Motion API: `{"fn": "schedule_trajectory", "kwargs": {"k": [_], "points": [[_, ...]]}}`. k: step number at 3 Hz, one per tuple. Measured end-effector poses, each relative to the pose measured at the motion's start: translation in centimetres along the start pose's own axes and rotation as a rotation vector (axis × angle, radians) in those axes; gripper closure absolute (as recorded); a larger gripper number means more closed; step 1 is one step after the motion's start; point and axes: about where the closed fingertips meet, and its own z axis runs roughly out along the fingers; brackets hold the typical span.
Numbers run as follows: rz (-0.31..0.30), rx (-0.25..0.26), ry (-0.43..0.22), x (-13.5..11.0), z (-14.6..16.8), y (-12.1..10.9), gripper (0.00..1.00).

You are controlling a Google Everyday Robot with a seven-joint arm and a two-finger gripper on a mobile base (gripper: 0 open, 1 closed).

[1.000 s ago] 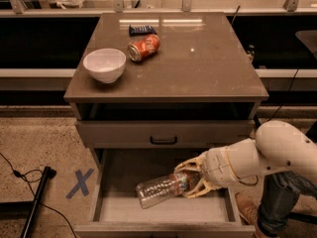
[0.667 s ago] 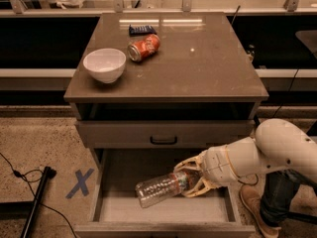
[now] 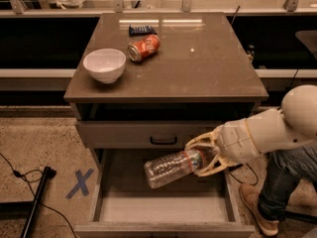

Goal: Pick water bottle from middle drawer and place on counter

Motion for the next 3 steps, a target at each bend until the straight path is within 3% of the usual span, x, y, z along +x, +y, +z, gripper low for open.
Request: {"fn": "schedule_trajectory", "kwargs": {"k": [2,3], "points": [[-0.004,-0.025,0.089,0.5,-7.0,-7.6,1.0],[0.051,-0.023,0.111,2.2,-9.9,-11.7,1.0]]}}
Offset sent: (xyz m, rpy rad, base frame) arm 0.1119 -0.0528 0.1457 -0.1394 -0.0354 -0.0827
